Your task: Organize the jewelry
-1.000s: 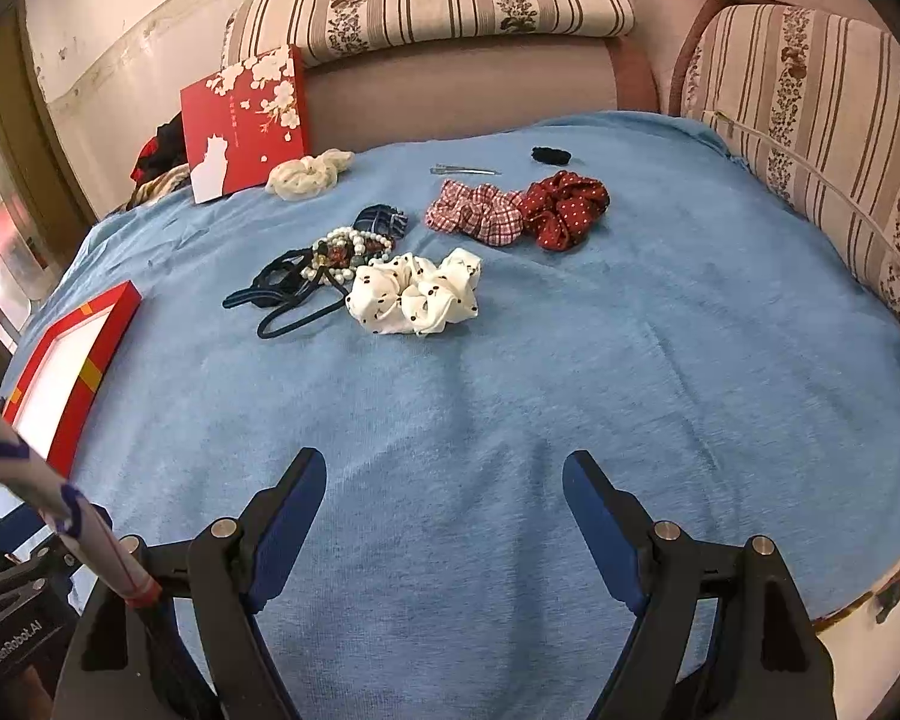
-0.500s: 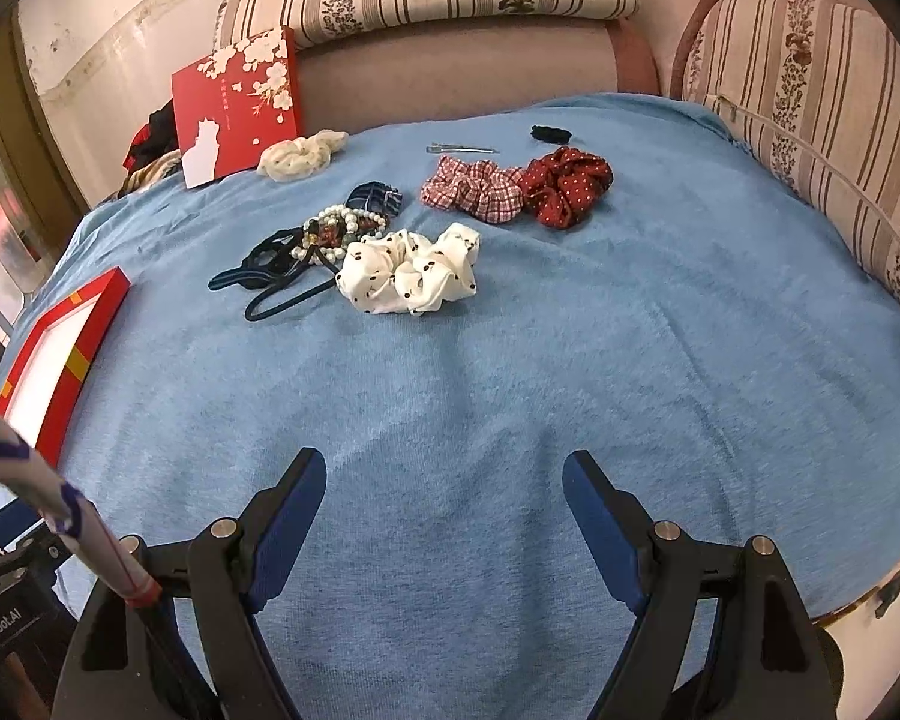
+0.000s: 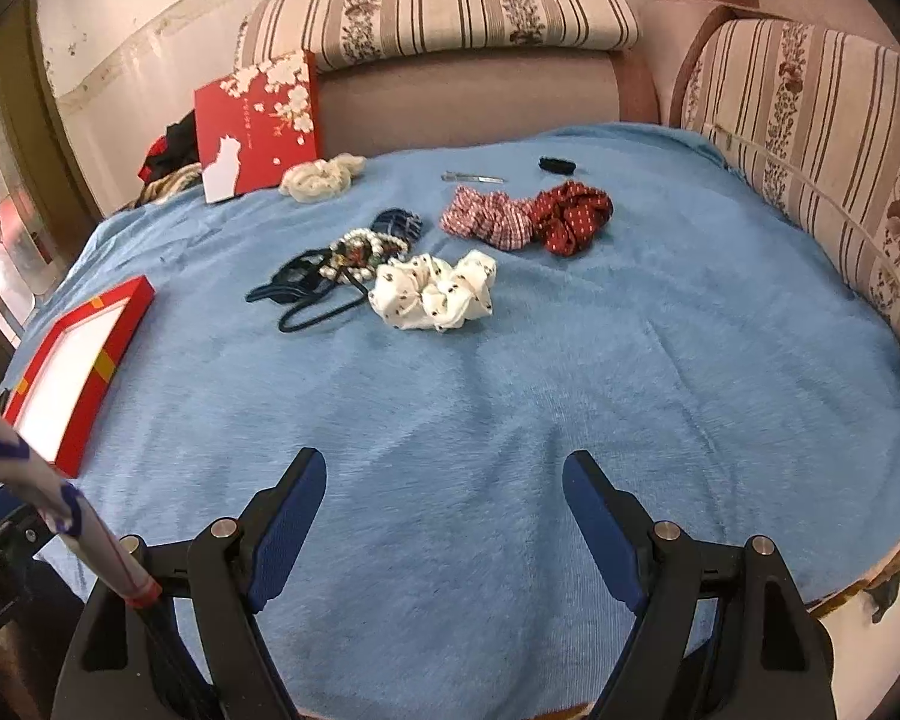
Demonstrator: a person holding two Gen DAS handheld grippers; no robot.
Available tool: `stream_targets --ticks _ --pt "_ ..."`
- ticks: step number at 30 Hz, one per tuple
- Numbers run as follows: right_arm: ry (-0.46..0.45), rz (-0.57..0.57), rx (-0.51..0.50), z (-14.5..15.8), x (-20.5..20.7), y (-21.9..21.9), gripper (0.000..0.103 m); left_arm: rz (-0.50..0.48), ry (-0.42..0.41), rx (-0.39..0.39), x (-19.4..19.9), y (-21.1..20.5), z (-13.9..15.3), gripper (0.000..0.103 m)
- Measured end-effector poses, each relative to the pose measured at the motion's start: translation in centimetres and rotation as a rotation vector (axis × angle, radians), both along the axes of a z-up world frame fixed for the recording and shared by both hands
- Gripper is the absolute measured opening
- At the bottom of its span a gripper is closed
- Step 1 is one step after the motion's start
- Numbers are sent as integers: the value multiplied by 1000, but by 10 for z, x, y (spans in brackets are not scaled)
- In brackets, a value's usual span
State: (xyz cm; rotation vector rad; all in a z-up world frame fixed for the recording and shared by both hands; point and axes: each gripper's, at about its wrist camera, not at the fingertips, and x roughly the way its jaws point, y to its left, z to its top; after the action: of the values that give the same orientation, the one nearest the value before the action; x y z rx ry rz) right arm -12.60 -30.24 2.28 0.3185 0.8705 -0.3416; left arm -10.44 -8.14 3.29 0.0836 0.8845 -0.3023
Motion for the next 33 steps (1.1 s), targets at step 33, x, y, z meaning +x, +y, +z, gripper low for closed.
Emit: stream_targets --ticks 33 --pt "-19 36 -38 25 14 4 85 50 -38 -15 18 29 29 75"
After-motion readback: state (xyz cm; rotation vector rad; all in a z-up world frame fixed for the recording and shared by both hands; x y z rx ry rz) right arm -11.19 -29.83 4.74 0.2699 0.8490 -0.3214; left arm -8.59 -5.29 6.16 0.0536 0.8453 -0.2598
